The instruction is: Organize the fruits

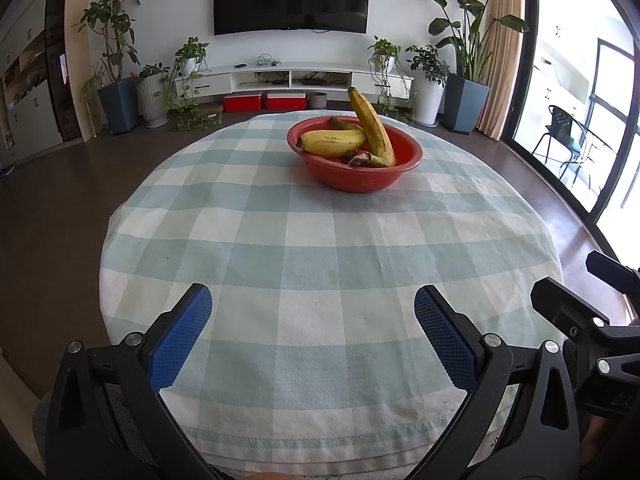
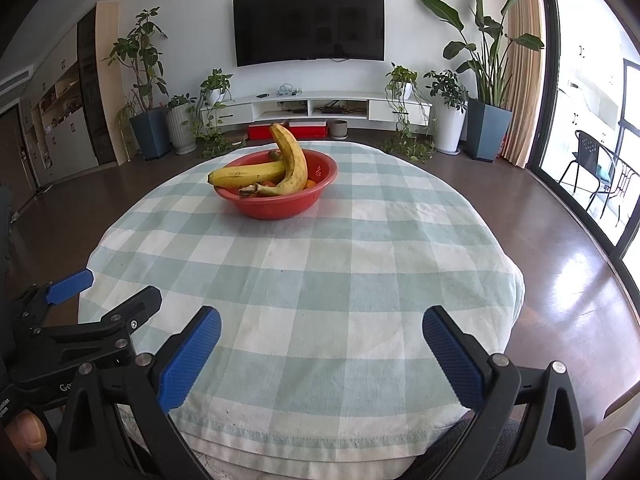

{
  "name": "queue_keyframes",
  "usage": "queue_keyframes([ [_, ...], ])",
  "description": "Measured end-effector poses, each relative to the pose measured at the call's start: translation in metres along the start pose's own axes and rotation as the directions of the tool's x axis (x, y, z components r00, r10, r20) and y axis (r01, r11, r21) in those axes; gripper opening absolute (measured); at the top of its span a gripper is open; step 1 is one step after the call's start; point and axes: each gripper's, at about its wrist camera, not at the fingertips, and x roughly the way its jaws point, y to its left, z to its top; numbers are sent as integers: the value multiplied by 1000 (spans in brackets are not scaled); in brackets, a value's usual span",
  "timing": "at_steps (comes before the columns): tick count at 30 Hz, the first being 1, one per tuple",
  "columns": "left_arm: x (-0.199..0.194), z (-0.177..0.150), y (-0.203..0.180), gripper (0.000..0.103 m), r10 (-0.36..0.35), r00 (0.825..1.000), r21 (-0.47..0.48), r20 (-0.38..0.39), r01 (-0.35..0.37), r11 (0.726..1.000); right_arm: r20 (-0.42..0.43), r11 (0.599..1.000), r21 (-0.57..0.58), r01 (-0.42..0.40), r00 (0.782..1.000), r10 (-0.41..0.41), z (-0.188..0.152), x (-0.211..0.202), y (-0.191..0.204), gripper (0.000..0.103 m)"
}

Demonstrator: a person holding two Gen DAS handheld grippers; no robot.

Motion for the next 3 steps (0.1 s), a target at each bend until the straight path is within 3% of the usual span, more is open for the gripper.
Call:
queue_keyframes([
  [3, -2, 0, -2, 103, -2, 1000, 3, 4, 2, 1000, -11, 1000, 10, -3, 1000, 3, -6, -2, -1, 103],
])
